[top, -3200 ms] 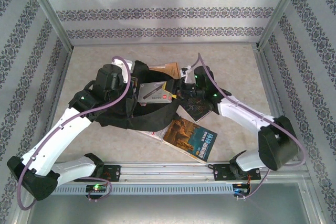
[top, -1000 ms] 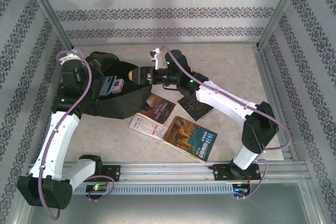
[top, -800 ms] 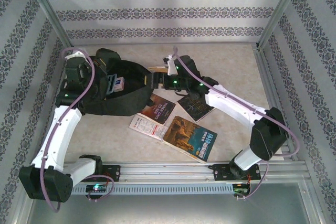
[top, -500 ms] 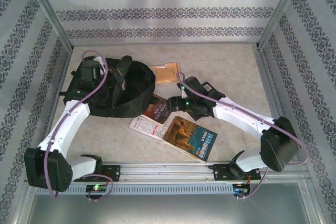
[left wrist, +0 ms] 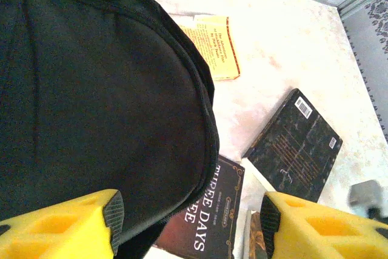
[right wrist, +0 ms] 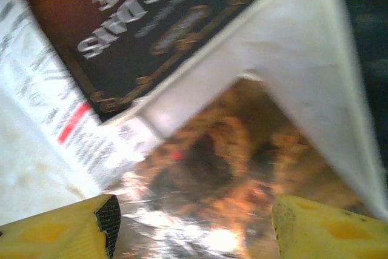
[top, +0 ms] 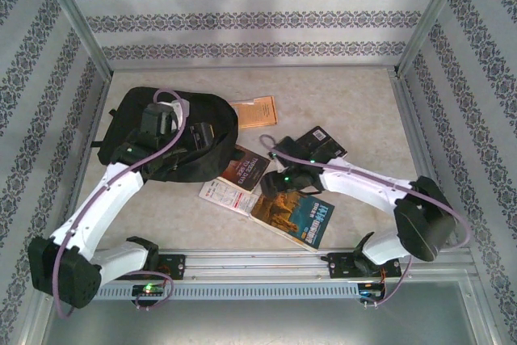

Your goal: Pack the student bag

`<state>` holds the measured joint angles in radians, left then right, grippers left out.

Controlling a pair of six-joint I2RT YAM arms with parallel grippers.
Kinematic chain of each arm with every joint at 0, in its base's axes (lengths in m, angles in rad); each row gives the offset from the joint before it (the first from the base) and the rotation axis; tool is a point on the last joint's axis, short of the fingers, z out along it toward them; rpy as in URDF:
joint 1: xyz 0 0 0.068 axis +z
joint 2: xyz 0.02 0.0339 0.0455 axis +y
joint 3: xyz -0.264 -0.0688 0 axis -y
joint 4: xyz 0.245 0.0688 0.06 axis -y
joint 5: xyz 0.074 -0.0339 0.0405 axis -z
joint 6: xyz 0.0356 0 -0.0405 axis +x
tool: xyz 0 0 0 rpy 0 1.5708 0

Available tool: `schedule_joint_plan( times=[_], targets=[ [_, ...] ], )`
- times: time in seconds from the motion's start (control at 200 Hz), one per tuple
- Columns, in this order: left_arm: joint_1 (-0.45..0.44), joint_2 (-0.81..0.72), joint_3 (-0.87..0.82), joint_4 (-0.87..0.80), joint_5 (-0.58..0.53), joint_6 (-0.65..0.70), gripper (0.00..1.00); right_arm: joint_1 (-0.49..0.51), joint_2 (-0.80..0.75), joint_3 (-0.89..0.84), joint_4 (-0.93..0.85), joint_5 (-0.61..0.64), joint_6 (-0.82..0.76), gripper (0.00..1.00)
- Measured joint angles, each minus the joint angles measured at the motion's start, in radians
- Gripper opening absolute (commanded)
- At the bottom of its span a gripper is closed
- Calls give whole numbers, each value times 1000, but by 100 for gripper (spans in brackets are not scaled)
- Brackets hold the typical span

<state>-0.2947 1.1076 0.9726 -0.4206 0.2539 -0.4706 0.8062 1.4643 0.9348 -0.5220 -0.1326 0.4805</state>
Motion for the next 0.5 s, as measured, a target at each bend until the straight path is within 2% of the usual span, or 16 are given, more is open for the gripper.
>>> schedule_joint_plan(
  times=[0.195, 0.28, 0.5],
  targets=[
    [-7, -126, -74, -49, -8, -79, 62, 183, 107, 87, -29, -33, -82, 61],
    [-13, -149, -132, -76, 1, -126, 62, 252, 127, 89, -49, -42, -104, 55],
    [-53, -191, -324, -107, 19, -223, 63, 332, 134, 87, -80, -72, -130, 47]
  ],
)
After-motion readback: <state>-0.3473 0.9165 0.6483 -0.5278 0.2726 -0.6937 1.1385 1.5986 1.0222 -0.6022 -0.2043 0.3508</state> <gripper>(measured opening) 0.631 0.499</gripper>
